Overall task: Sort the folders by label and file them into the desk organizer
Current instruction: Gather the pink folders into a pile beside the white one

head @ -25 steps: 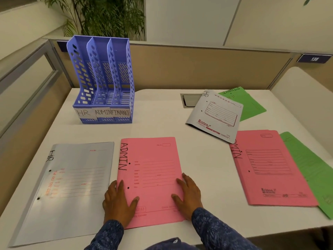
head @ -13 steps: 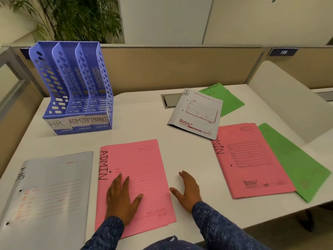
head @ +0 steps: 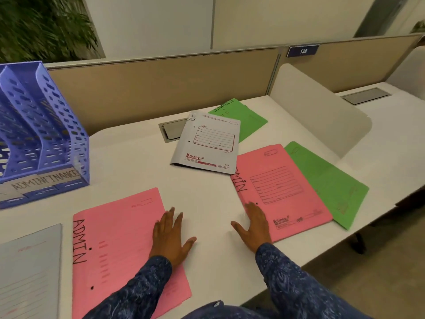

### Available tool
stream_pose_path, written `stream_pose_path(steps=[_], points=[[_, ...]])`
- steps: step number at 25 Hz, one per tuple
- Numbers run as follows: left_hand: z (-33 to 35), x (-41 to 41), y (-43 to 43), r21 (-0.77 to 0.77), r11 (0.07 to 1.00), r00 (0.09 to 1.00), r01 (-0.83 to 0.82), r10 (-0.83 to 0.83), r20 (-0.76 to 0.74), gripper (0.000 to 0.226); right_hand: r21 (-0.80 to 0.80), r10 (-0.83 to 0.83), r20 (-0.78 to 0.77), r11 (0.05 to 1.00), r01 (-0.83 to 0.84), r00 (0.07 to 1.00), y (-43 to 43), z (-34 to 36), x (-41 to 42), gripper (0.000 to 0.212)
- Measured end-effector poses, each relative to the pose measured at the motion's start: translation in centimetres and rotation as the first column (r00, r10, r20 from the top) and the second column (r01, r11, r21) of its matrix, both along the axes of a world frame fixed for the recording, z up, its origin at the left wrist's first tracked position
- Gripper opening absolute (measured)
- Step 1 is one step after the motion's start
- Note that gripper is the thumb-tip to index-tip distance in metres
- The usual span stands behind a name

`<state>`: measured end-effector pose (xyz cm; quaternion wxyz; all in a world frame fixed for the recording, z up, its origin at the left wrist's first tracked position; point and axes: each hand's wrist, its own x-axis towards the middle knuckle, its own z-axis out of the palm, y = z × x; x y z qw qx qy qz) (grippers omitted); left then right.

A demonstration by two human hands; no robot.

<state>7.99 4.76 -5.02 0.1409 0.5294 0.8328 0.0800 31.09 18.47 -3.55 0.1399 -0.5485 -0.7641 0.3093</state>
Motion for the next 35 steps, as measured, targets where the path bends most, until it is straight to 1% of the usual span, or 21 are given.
stream_pose_path(steps=[2, 4, 9, 13, 17, 21, 24, 29, 31, 33, 35], points=[[0.1, 1.9, 2.2, -0.001, 0.997, 0.997, 0.073, -0.073, 0.002, 0.086, 0.026, -0.040, 0.042, 0.999, 0.039, 0.998, 1.7, 0.2, 2.1, 0.078], [0.2, 3.8, 4.5, -0.009, 0.991, 0.991, 0.132, -0.132, 0.018, 0.086, 0.043, -0.099, 0.050, 0.994, 0.097, 0.994, 3.4, 0.4, 4.2, 0.078], [0.4, 7.6, 9.0, -0.046, 0.974, 0.973, 0.221, -0.217, 0.080, 0.087, 0.069, -0.246, 0.036, 0.967, 0.243, 0.969, 7.6, 1.0, 9.3, 0.076], [0.3, 9.8, 11.2, -0.080, 0.945, 0.945, 0.318, -0.310, 0.102, 0.087, 0.091, -0.325, 0.055, 0.943, 0.319, 0.944, 10.8, 1.3, 12.4, 0.075], [0.2, 11.8, 12.9, -0.097, 0.926, 0.926, 0.364, -0.349, 0.143, 0.087, 0.087, -0.374, 0.089, 0.926, 0.367, 0.923, 13.9, 1.6, 14.7, 0.077], [-0.2, 12.7, 13.6, -0.120, 0.922, 0.926, 0.369, -0.354, 0.128, 0.088, -0.042, -0.352, 0.093, 0.933, 0.357, 0.931, 16.5, 2.0, 15.7, 0.082], [-0.5, 12.7, 13.6, -0.130, 0.923, 0.930, 0.362, -0.348, 0.119, 0.089, -0.108, -0.321, 0.040, 0.940, 0.323, 0.946, 18.2, 2.5, 16.1, 0.078], [-0.4, 12.8, 13.5, -0.136, 0.927, 0.934, 0.350, -0.335, 0.122, 0.089, -0.200, -0.342, 0.008, 0.920, 0.336, 0.940, 20.2, 3.1, 16.8, 0.053], [-0.4, 12.9, 13.5, -0.140, 0.929, 0.936, 0.342, -0.324, 0.134, 0.090, -0.255, -0.355, -0.026, 0.906, 0.337, 0.935, 20.6, 3.2, 17.1, 0.048], [-0.4, 12.9, 13.4, -0.140, 0.931, 0.937, 0.337, -0.318, 0.142, 0.090, -0.330, -0.352, -0.076, 0.892, 0.309, 0.933, 20.5, 3.4, 17.5, 0.042], [-0.3, 12.9, 13.4, -0.140, 0.934, 0.939, 0.330, -0.309, 0.153, 0.091, -0.403, -0.308, -0.105, 0.882, 0.243, 0.946, 20.2, 3.5, 17.7, 0.029]])
